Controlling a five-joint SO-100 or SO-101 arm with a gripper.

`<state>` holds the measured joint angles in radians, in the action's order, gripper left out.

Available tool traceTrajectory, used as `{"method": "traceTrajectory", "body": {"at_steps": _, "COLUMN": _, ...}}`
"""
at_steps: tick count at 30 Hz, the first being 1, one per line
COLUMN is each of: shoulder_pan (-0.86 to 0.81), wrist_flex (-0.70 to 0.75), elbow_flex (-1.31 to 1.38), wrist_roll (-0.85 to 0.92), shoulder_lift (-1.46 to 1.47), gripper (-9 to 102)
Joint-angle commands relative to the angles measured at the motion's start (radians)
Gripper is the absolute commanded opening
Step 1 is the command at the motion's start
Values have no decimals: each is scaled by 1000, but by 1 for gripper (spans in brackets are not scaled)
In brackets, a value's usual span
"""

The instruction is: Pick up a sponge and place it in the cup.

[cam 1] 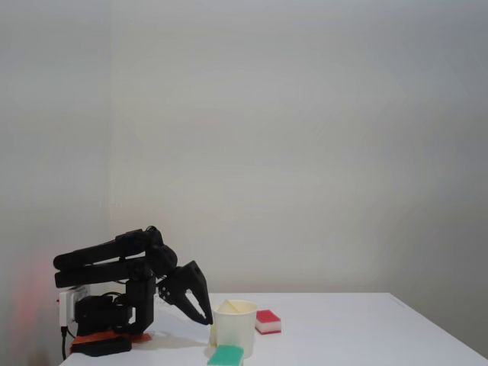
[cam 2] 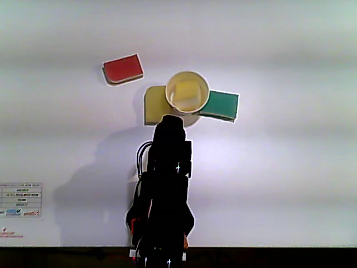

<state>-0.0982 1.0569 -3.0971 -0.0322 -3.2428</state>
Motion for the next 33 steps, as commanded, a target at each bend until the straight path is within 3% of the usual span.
{"method": "traceTrajectory", "body": {"at_steps": 1, "shoulder_pan": -21, "wrist_flex": 34, "elbow_flex": 6, "wrist_roll": -11, "shoulder_lift": -20, "gripper": 0}}
{"method": "traceTrajectory", "body": {"at_steps": 15, "shoulder_pan": -43, "wrist_flex": 337, "elbow_flex": 6, "wrist_roll": -11, "shoulder_lift": -20, "gripper": 0}}
{"method": "traceTrajectory", "body": {"at_steps": 33, "shoulder_pan": -44, "wrist_flex": 337, "elbow_flex": 6, "wrist_roll": -11, "shoulder_lift": -20, "gripper": 0}}
